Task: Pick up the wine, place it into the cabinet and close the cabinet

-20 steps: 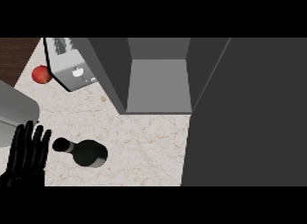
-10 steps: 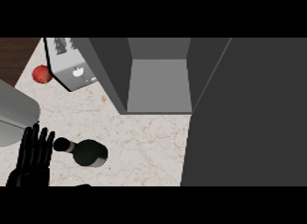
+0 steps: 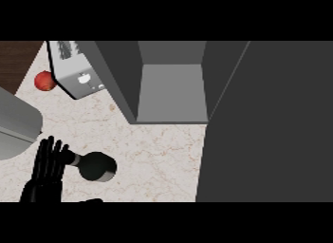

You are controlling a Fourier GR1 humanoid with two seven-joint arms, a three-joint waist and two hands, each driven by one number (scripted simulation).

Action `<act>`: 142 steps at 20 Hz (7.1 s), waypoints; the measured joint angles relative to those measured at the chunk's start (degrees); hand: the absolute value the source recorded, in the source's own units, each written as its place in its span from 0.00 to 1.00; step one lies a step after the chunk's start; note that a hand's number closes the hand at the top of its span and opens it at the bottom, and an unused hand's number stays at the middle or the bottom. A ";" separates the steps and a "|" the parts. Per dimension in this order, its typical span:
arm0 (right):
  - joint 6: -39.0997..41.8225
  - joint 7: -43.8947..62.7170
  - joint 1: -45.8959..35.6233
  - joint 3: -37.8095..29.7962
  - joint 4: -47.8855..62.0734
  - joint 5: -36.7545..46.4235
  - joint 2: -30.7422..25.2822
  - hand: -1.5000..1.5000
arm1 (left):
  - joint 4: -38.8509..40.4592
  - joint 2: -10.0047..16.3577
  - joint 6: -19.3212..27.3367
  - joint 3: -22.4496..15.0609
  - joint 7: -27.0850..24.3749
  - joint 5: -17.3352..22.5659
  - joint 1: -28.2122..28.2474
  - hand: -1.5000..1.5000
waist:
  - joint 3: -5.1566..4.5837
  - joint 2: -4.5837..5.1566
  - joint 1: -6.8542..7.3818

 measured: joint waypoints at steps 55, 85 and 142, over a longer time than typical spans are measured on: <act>0.66 -1.37 0.80 2.97 0.57 1.14 2.48 0.00 | 35.55 0.79 -15.48 4.89 -19.13 -6.01 -19.50 1.00 | 0.04 0.00 -0.04; 2.39 -2.74 1.83 0.72 1.09 0.67 3.14 0.00 | -3.84 1.22 -10.91 1.20 6.20 -3.14 -17.24 1.00 | 0.05 -0.04 0.28; 5.16 -2.38 1.39 -2.48 0.95 -0.65 3.24 0.00 | 25.70 -6.72 27.97 -21.78 1.57 -1.23 -49.34 1.00 | 0.02 0.13 -0.39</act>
